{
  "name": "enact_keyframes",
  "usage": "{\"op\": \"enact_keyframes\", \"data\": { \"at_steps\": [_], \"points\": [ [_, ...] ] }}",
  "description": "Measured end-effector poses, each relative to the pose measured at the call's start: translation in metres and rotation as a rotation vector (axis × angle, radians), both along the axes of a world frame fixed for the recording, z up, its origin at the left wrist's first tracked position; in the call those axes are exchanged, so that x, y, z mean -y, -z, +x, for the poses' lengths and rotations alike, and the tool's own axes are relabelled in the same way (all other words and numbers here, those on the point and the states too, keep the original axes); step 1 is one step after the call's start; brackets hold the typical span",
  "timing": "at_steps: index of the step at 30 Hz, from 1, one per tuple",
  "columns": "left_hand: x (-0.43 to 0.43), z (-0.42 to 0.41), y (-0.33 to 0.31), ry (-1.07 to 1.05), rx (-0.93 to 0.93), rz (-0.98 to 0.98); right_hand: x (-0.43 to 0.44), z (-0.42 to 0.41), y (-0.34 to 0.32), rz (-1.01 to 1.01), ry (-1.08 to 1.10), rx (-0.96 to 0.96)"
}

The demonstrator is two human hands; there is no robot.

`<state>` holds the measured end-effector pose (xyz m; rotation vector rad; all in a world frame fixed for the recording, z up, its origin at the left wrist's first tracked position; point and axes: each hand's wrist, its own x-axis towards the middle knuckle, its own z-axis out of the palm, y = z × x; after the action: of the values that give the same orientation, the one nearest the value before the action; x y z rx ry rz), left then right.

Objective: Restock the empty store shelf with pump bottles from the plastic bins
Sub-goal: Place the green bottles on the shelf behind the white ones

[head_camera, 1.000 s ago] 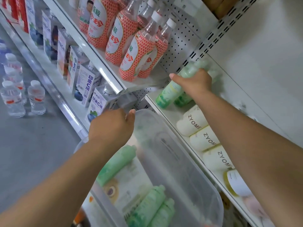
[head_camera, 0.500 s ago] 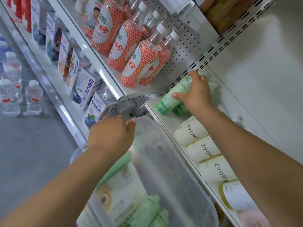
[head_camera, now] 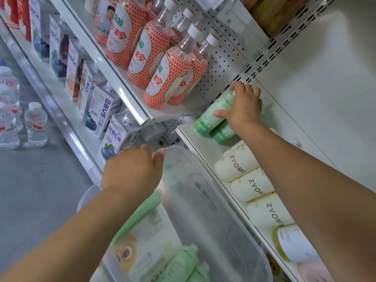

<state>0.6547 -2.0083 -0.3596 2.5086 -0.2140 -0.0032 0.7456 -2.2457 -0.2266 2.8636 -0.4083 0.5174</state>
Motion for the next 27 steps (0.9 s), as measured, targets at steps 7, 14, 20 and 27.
{"op": "enact_keyframes", "data": {
  "at_steps": [7,14,20,27],
  "points": [
    [-0.002,-0.002,-0.001,0.012,-0.001,0.01,-0.006,-0.007,-0.001,0.014,-0.007,0.018],
    [-0.001,-0.003,-0.001,0.003,-0.024,0.049,-0.028,-0.046,0.007,0.102,-0.121,0.16],
    [0.004,-0.008,-0.001,0.083,0.144,0.104,-0.044,-0.123,0.049,0.457,-0.252,0.283],
    [0.008,-0.014,0.005,0.161,0.176,0.233,-0.053,-0.225,0.119,0.92,-0.106,0.101]
  ]
}}
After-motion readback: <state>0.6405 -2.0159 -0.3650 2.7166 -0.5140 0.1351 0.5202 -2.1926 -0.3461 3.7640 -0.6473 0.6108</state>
